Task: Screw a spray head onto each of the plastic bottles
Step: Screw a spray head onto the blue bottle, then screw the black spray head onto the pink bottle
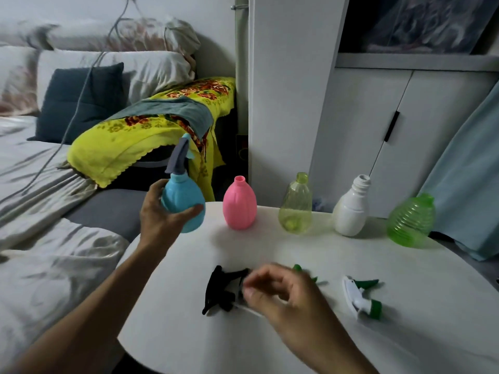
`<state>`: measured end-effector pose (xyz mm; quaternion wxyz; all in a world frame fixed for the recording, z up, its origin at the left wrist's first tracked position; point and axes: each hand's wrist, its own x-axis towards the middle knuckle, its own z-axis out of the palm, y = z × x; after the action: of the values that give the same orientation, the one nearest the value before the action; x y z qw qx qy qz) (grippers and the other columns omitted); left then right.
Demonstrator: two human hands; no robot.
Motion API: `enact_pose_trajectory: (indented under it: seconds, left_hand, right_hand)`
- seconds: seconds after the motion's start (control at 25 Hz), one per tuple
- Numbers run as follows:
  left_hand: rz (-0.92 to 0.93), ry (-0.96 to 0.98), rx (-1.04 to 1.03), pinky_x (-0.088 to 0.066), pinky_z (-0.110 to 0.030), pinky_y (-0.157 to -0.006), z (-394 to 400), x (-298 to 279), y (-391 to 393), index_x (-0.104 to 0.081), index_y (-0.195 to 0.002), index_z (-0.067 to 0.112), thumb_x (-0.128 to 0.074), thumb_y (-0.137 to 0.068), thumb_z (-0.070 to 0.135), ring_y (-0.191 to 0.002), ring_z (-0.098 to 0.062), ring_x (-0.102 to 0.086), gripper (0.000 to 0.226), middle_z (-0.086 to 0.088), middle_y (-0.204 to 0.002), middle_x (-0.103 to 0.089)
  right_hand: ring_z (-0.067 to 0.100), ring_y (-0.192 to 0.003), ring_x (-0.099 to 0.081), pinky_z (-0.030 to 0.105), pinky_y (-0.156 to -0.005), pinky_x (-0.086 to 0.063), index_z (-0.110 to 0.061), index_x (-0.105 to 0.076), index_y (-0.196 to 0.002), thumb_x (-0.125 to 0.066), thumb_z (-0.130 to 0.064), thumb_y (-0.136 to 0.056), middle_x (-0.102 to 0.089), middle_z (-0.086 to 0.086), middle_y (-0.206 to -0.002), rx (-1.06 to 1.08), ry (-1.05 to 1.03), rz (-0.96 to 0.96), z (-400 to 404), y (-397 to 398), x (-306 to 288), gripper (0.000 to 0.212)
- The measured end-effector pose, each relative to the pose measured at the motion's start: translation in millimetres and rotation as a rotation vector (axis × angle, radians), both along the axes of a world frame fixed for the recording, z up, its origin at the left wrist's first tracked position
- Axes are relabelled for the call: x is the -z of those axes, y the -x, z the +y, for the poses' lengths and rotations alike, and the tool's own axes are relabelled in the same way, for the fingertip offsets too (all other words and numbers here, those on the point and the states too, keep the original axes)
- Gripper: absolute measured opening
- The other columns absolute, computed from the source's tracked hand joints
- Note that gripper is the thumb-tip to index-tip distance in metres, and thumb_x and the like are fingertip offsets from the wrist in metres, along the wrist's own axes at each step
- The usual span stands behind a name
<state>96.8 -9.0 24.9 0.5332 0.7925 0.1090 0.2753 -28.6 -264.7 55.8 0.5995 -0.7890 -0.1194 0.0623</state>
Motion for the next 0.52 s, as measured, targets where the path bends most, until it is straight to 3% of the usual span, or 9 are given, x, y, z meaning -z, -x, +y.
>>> enact_pose_trajectory:
  seconds: [0.08, 0.16, 0.24, 0.36, 0.52]
  left_hand:
    - [0.019, 0.063, -0.03, -0.057, -0.052, -0.088, 13, 14, -26, -0.05, -0.127, 0.026, -0.093, -0.061, 0.019, -0.105, -0.028, -0.061, 0.079, -0.007, -0.118, -0.059]
    - [0.053, 0.062, -0.033, -0.055, -0.052, -0.09, 22, 25, -50, -0.05, -0.128, 0.027, -0.093, -0.061, 0.02, -0.106, -0.027, -0.06, 0.08, -0.006, -0.119, -0.06]
    - [0.06, 0.058, -0.035, -0.055, -0.05, -0.092, 27, 38, -67, -0.049, -0.129, 0.026, -0.093, -0.06, 0.021, -0.106, -0.024, -0.059, 0.081, -0.003, -0.119, -0.059]
    - [0.051, 0.018, -0.03, -0.054, -0.048, -0.092, 26, 59, -75, -0.044, -0.133, 0.026, -0.091, -0.062, 0.02, -0.111, -0.024, -0.055, 0.086, -0.005, -0.126, -0.053]
    - [0.074, -0.074, -0.068, -0.054, -0.052, -0.091, 27, 73, -79, -0.037, -0.138, 0.027, -0.091, -0.061, 0.016, -0.113, -0.024, -0.051, 0.095, -0.009, -0.13, -0.047]
  right_hand:
    - [0.004, -0.066, -0.066, 0.025, -0.066, -0.052, -0.022, -0.068, -0.074, -0.07, -0.025, -0.076, -0.071, -0.009, -0.066, 0.05, 0.35, -0.35, 3, 0, 5, 0.004]
    - [0.003, -0.06, -0.056, 0.024, -0.061, -0.046, -0.026, -0.064, -0.064, -0.066, -0.03, -0.069, -0.063, -0.012, -0.055, 0.127, 0.542, -0.649, 5, -3, 7, 0.006]
    - [0.004, -0.063, -0.05, 0.02, -0.056, -0.043, -0.033, -0.063, -0.064, -0.058, -0.039, -0.068, -0.06, -0.018, -0.054, 0.121, 0.555, -0.698, 4, -8, 4, 0.009]
    - [0.001, -0.056, -0.053, 0.024, -0.057, -0.048, -0.034, -0.065, -0.064, -0.057, -0.045, -0.068, -0.061, -0.02, -0.054, 0.066, 0.587, -0.699, -4, -10, 10, 0.014]
    - [-0.001, -0.066, -0.048, 0.021, -0.059, -0.057, -0.034, -0.065, -0.056, -0.081, -0.046, -0.049, -0.057, -0.021, -0.047, -0.011, 0.746, -0.664, 0, -5, 20, 0.021]
